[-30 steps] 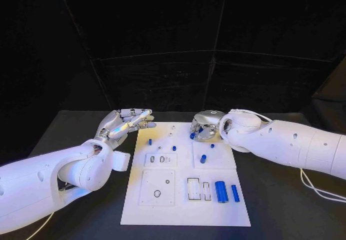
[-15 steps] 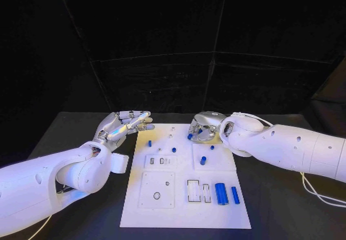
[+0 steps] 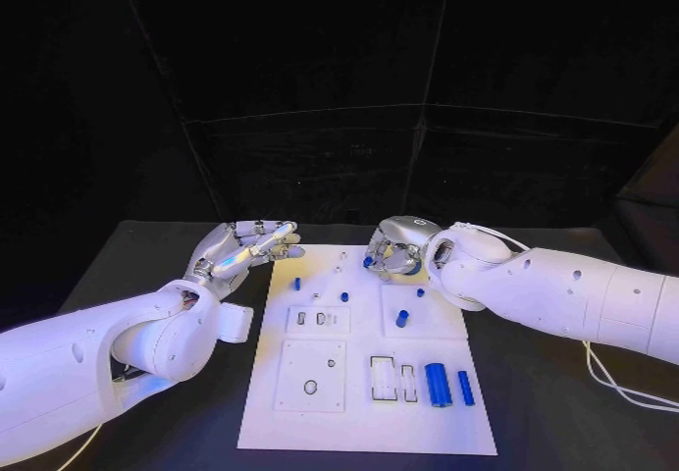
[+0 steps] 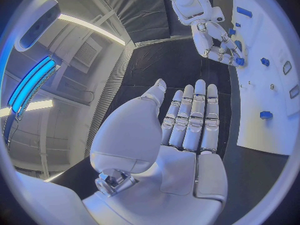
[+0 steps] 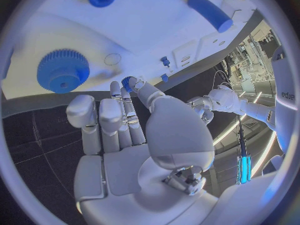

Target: Assemble the parts on the task board

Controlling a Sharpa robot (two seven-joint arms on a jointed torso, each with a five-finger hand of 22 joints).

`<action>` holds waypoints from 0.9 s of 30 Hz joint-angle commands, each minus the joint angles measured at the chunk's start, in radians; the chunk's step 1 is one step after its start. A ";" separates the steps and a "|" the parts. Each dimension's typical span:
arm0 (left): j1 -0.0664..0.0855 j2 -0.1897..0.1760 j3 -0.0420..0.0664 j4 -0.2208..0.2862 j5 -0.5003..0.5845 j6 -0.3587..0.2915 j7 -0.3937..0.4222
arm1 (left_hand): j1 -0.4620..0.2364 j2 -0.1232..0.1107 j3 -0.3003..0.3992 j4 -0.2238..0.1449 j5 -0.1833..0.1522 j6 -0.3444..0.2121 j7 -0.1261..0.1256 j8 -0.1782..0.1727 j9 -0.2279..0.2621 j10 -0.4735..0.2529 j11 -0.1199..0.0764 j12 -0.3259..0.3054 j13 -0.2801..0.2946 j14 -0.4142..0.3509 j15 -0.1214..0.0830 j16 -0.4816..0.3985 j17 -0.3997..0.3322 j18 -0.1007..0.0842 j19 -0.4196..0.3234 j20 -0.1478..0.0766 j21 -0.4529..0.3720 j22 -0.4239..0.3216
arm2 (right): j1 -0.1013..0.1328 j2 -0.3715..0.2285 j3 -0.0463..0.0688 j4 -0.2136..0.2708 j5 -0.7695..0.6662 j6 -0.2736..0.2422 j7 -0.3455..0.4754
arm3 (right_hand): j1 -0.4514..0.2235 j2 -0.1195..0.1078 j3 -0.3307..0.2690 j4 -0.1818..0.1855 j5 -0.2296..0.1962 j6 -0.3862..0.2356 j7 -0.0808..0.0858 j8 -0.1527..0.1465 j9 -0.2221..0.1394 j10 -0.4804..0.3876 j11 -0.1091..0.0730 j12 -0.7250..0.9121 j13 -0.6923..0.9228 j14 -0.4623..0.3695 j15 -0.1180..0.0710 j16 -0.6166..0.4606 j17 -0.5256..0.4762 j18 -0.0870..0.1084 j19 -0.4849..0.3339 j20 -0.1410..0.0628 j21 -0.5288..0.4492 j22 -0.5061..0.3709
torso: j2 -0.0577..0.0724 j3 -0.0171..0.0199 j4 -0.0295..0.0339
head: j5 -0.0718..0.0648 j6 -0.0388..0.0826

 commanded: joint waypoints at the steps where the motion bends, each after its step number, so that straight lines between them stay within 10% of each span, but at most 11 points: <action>1: 0.002 0.002 0.001 0.000 -0.005 0.012 0.005 | 0.003 -0.002 0.000 -0.005 0.006 -0.002 0.005 -0.004 -0.001 -0.002 0.004 -0.007 -0.001 -0.002 0.003 -0.004 0.002 0.007 0.006 -0.001 -0.003 -0.002 | 0.002 0.015 0.001 -0.016 0.007 -0.071 -0.036 | -0.007 0.002 0.001 0.007 -0.004 0.006 0.001 0.005 0.001 0.008 0.001 0.000 0.001 0.016 -0.006 0.006 0.002 -0.010 0.005 0.000 0.004 0.003 | 0.001 0.0009 0.0017 | 0.003 0.003; 27: 0.002 0.009 0.001 -0.016 -0.005 0.018 0.003 | 0.002 -0.003 0.000 -0.005 0.006 -0.002 0.006 -0.005 -0.001 -0.002 0.004 -0.008 -0.001 -0.002 0.004 -0.005 0.002 0.007 0.007 -0.001 -0.004 -0.002 | 0.002 0.095 0.002 -0.081 0.018 -0.124 -0.029 | -0.007 0.001 0.004 0.012 -0.009 0.007 0.000 0.004 0.001 0.009 0.001 -0.001 0.001 0.013 -0.007 0.000 -0.013 -0.011 0.010 0.000 0.010 0.012 | 0.003 0.0012 -0.0013 | 0.018 0.006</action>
